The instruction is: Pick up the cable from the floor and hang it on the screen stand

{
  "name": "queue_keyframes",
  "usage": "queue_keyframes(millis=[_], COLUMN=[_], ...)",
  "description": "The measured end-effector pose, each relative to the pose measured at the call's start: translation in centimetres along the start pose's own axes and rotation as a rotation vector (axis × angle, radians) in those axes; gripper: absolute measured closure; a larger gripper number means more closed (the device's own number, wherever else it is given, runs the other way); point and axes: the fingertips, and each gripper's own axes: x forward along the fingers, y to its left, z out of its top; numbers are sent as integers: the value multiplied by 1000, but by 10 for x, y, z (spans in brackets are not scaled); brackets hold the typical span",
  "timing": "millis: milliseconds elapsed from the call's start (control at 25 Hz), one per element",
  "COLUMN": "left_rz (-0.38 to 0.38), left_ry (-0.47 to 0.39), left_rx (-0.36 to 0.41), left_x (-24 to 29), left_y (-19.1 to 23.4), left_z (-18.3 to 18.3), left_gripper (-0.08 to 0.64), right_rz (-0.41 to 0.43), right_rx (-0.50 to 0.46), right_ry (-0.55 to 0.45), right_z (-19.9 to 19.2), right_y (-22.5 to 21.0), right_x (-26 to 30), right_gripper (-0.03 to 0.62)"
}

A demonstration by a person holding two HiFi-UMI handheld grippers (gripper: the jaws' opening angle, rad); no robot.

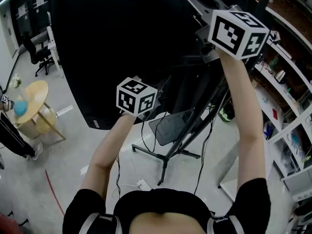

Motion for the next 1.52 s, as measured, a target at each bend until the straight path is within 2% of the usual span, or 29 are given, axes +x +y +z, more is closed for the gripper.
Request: queue_keyframes(millis=[320, 480, 800, 920, 1040, 1160, 1520], left_rz=[-26, -32, -46, -66, -67, -78, -80], left_ry=[16, 27, 26, 20, 17, 17, 29], left_rx=[-9, -10, 3, 35, 64, 39, 48], left_x=[3, 7, 6, 6, 6, 5, -18], left_y=[-10, -18, -40, -54, -64, -77, -110], left_z=[-11, -17, -20, -26, -37, -49, -75], left_gripper=[554, 552, 552, 552, 552, 552, 552], right_rz=[-113, -153, -220, -236, -250, -259, -214], right_rx=[-45, -17, 3, -11, 11, 54, 118], right_ry=[-34, -46, -135, -164, -202, -244, -355], right_z=[14, 16, 43, 46, 36, 18, -28], right_y=[-38, -53, -67, -64, -56, -45, -6], right_x=[-36, -59, -119, -146, -168, -187, -213], right_gripper=[537, 537, 537, 537, 537, 537, 537])
